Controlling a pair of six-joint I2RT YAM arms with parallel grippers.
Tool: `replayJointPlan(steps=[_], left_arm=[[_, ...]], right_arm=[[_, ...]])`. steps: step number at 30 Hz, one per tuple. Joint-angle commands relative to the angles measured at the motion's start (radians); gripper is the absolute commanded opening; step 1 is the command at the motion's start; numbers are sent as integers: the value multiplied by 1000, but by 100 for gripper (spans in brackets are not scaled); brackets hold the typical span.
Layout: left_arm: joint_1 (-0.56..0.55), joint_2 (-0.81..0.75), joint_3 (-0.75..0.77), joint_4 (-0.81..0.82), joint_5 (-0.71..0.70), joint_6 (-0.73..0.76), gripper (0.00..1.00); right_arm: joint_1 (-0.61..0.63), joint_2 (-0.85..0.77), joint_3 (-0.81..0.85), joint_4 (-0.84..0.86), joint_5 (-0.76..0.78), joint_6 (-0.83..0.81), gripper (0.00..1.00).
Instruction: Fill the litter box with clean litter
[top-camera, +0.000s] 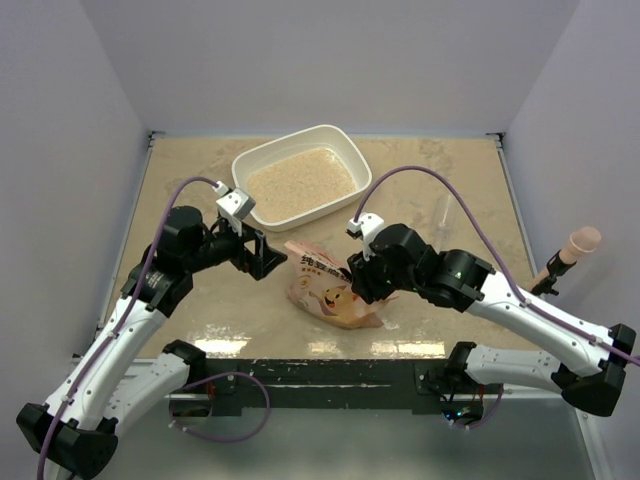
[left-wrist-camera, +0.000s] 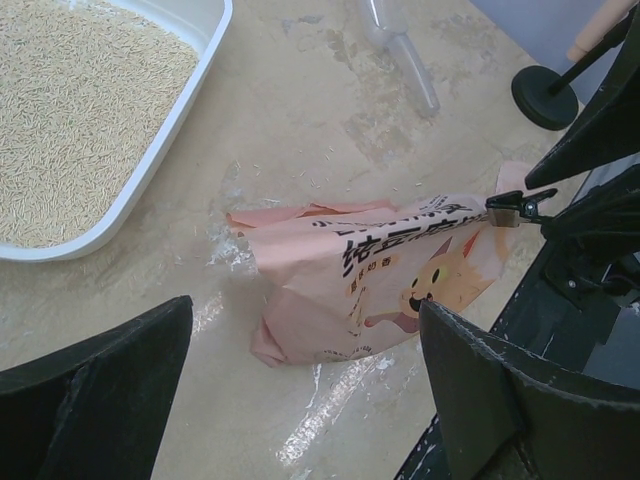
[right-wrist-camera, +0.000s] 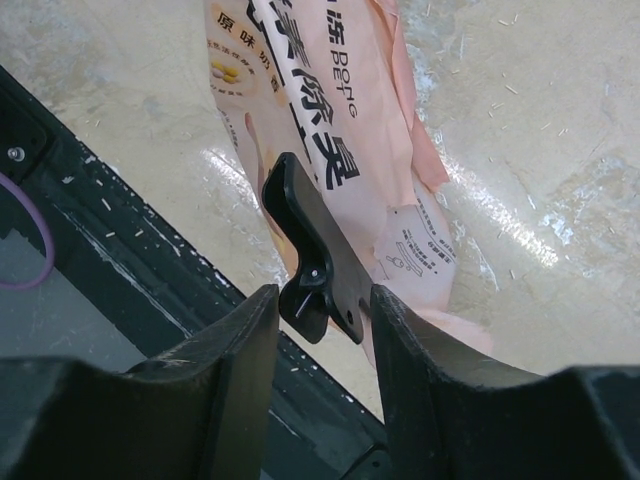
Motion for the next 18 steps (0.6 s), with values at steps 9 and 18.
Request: replayJointPlan(steps=[9, 18], left_arm=[[-9, 3, -22, 46, 10, 12, 100], [-10, 3, -22, 48, 10, 11, 100]], right_arm=[[5, 18, 5, -11, 67, 42, 13], [5, 38, 85, -63, 113, 64, 0]])
